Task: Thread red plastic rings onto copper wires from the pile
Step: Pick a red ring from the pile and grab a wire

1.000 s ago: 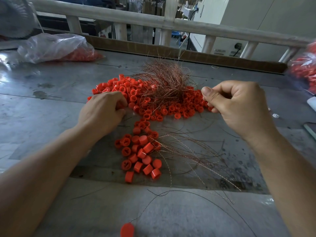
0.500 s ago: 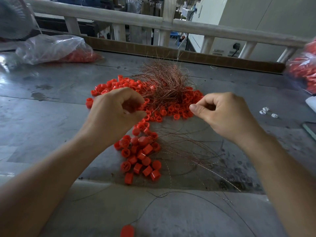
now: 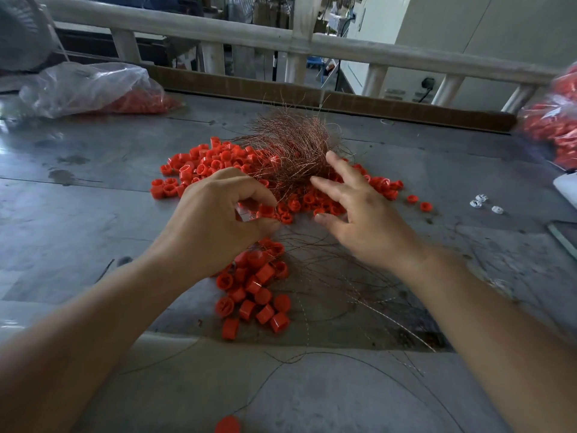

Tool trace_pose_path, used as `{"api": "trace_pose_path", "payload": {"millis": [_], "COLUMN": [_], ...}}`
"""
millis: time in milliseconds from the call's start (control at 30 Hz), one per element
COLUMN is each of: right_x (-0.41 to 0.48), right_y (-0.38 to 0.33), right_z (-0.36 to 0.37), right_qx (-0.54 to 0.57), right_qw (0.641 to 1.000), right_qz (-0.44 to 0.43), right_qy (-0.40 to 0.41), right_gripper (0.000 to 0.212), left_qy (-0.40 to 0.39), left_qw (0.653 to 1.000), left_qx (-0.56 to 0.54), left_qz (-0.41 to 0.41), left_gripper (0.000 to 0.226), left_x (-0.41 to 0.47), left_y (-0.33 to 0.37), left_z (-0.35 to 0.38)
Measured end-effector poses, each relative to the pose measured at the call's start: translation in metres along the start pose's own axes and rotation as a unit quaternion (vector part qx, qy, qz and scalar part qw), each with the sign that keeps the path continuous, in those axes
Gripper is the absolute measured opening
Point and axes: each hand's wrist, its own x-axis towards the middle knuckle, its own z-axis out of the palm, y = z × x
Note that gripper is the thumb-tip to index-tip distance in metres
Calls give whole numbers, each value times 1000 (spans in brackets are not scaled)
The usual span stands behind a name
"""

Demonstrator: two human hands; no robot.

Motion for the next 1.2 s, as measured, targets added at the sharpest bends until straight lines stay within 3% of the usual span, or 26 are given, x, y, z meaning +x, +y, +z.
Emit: {"api": "trace_pose_path", "payload": {"millis": [300, 367, 500, 700, 867, 1067, 1133, 1200], "right_x": [2, 3, 4, 4, 4, 3, 4, 5], "right_y": [-1, 0, 3, -1, -2, -3, -2, 2], "right_z": [-1, -1, 2, -2, 1, -3, -2, 0], "right_qx": [44, 44, 21, 55, 47, 87, 73, 33], "right_qw": [994, 995, 999, 993, 997, 981, 986, 996], "right_qz": [-5, -7, -4, -24, -33, -35, -31, -15], "right_qy": [102, 92, 32, 98, 51, 167, 150, 81], "right_gripper": [35, 33, 53, 35, 54, 30, 32, 39], "left_qy": [-5, -8, -11, -17, -23, -21, -23, -23], "left_qw": [1000, 1000, 1000, 1000, 1000, 1000, 1000, 1000], "left_qx": [2, 3, 2, 2, 0, -2, -4, -7], "left_qz": [-8, -5, 2, -1, 0, -2, -4, -5], "left_gripper": [24, 21, 26, 30, 29, 29, 23, 21], "left_x": [0, 1, 0, 0, -1, -1, -1, 0], "left_y": [-1, -2, -2, -3, -2, -2, -2, -2], "left_z": [0, 1, 1, 0, 0, 0, 0, 1]}}
